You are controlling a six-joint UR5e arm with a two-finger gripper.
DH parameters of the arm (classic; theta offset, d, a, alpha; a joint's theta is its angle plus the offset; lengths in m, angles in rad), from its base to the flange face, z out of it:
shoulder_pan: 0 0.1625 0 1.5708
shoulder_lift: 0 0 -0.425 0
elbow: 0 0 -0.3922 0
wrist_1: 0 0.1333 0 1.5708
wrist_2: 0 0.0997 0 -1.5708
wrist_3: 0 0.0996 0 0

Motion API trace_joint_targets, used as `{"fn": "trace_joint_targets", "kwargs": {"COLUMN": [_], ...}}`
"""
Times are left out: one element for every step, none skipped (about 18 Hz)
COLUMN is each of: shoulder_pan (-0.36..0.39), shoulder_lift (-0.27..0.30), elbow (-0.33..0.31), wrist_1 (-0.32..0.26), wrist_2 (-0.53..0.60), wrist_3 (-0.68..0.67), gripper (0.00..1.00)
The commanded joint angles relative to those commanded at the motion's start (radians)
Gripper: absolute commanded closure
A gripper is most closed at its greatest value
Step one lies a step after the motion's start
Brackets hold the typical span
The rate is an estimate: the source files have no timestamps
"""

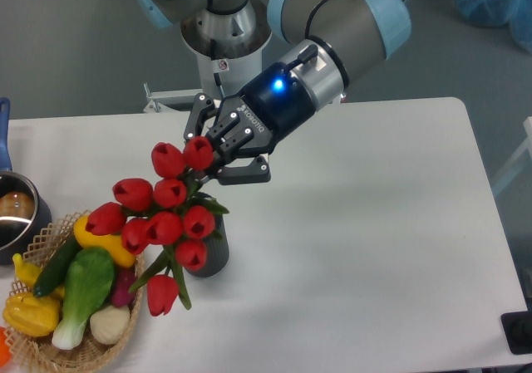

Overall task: Insert the flowers into the vase
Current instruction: 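Lower the tulip stems into the vase opening, then push the tulip stems down into the vase and straighten the bunch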

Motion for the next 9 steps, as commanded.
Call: {"fn": "trace_joint_targets", "kwargs": {"shoulder_pan": [-0.006,-0.009,-0.017,-0.028,-0.032,-0.035,-0.035,-0.035,-0.035], "shoulder_lift": [-0.011,-0.021,-0.028,-0.031,-0.031,-0.031,-0.031,-0.031,-0.031], "elbow": [0.008,0.017,0.021,0.022,0.019,0.015,0.014,0.014,0.011], "wrist_1": [0.000,0.000,0.005,0.008,0.009,0.009,0.009,0.011,0.011], "wrist_2": [0.000,0.000,0.000,0.000,0.000,0.000,0.002,0.002,0.003], "wrist_3": [0.002,0.002,0.002,0.002,0.002,0.002,0.002,0.002,0.003], "gripper": [1.00,1.00,1.00,1.00,1.00,1.00,1.00,1.00,1.00]}}
